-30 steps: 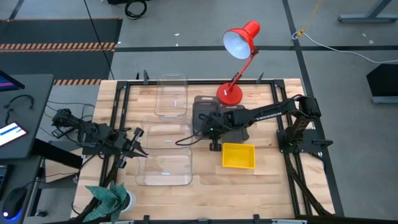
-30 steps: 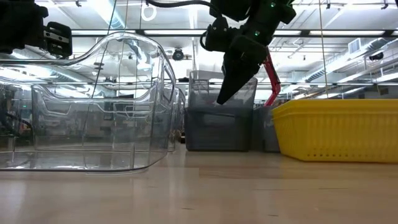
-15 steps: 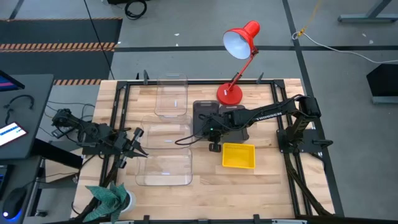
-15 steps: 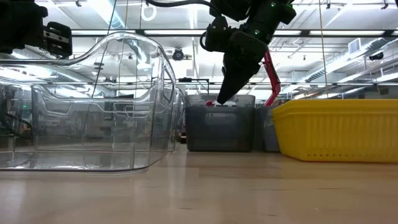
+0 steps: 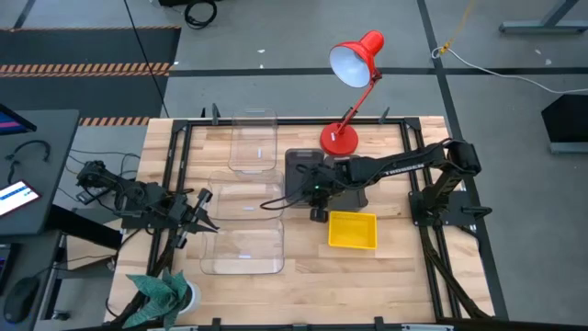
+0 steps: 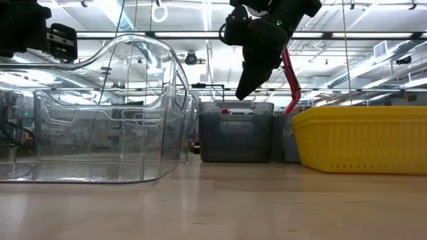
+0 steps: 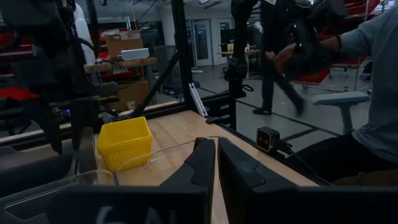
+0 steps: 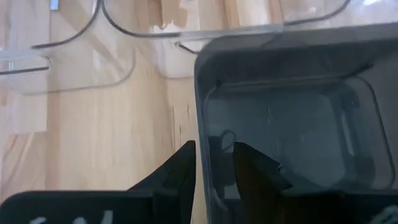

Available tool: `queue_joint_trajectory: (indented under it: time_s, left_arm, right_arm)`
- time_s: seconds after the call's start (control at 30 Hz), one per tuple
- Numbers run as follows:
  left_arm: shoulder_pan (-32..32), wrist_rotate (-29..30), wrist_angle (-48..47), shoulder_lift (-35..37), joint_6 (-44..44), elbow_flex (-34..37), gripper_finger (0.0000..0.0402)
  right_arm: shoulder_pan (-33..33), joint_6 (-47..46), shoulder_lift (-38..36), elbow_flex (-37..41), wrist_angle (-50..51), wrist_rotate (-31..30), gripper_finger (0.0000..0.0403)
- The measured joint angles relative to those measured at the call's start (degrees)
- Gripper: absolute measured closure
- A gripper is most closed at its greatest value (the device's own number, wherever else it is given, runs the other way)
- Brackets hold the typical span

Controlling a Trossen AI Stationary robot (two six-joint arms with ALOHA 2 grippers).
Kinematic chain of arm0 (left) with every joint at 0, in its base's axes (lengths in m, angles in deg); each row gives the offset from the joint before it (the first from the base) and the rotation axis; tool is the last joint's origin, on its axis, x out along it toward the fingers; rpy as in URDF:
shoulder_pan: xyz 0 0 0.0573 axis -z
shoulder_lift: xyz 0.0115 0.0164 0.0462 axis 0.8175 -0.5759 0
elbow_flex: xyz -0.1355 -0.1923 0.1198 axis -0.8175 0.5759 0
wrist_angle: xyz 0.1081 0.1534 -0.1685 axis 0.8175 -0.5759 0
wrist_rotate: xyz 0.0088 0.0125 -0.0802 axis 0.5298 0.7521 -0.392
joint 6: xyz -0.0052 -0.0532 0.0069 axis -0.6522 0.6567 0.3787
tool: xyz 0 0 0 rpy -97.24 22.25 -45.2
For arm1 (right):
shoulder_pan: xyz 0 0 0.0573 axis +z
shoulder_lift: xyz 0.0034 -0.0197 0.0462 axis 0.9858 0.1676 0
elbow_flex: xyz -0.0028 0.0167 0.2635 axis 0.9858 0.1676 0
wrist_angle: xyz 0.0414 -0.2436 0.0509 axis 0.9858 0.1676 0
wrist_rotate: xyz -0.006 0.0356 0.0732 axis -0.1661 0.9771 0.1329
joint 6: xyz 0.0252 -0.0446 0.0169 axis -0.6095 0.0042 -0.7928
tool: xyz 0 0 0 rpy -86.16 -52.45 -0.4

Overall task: Stack baskets by color
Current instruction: Stack the right black bin on the stacked black bins

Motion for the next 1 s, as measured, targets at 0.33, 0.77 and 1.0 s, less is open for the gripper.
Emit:
queue_joint_trajectory:
  time_s: [0.33, 0.77, 1.0]
  left_arm:
    - [0.0, 0.0, 0.0, 0.0, 0.0, 0.0, 0.0368]
    - [0.0, 0.0, 0.0, 0.0, 0.0, 0.0, 0.0377]
    - [0.0, 0.0, 0.0, 0.0, 0.0, 0.0, 0.0368]
  right_arm:
    - [0.2, -5.2, -8.7, 0.0, 11.7, -4.3, 0.029]
    - [0.6, -9.4, -17.8, 7.3, 17.9, -7.8, 0.029]
    - [2.9, -15.3, -19.4, 15.8, 16.5, -4.1, 0.029]
